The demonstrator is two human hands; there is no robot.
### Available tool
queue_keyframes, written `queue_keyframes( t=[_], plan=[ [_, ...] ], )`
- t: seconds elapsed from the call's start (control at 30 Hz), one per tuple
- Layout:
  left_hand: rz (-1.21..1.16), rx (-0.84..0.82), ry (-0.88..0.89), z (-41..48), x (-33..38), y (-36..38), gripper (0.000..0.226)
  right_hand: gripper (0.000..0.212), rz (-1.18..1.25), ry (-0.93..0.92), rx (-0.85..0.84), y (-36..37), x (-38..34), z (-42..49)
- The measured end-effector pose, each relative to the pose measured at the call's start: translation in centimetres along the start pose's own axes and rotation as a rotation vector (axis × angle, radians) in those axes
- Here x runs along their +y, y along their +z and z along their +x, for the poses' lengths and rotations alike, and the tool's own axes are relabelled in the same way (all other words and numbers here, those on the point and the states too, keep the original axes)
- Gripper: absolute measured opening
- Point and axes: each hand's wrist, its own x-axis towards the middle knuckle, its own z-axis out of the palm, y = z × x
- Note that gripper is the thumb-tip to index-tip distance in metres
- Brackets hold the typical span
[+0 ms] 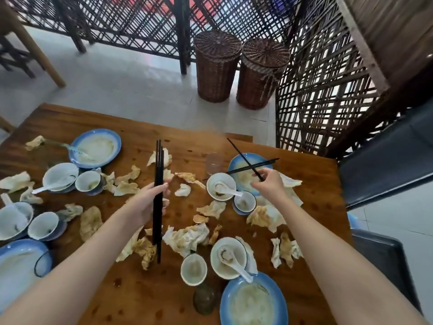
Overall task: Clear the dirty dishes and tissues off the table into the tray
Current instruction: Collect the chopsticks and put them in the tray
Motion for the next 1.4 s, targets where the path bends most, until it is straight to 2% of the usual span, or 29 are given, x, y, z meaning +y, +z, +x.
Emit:
queue_keyframes(
  t=[0.33, 0.57, 0.8, 0.97, 1.03, 1.27, 1.4],
  plan=[
    [-0.062, 0.107, -0.052, 2.0, -0.1, -2.2, 0.020, 0.038, -0.323, -0.107, -0.073, 2.0, 0.8, 6.9],
    [-0.091, 0.110, -0.042, 2.1, -1.6, -2.3, 0.020, 0.024, -0.446, -0.170, -0.125, 4.1, 0.1, 8.5],
    [-0.103, 0.093, -0.020, 1.3, -1.7, -2.5, 0.021, 0.010, -0.553, -0.197, -0.069, 4.3, 0.8, 8.2],
    [-0.100, 0.092, -0.018, 1.0, -1.4, -2.8, 0.024, 0.001, -0.548, -0.178, 0.006, 2.4, 1.0, 7.2],
    [-0.099, 0.096, -0.018, 0.9, -1.2, -2.6, 0.022, 0.006, -0.542, -0.165, 0.011, 1.3, 1.2, 6.5],
    [-0.082, 0.045, -0.007, -0.4, 0.1, -1.8, 0.022, 0.004, -0.277, -0.236, 0.115, -2.1, 0.6, 1.7],
    [-0.107, -0.001, 0.023, -1.7, 0.8, -1.1, 0.022, 0.006, -0.168, -0.204, 0.127, -2.9, -1.0, -1.9]
  ],
)
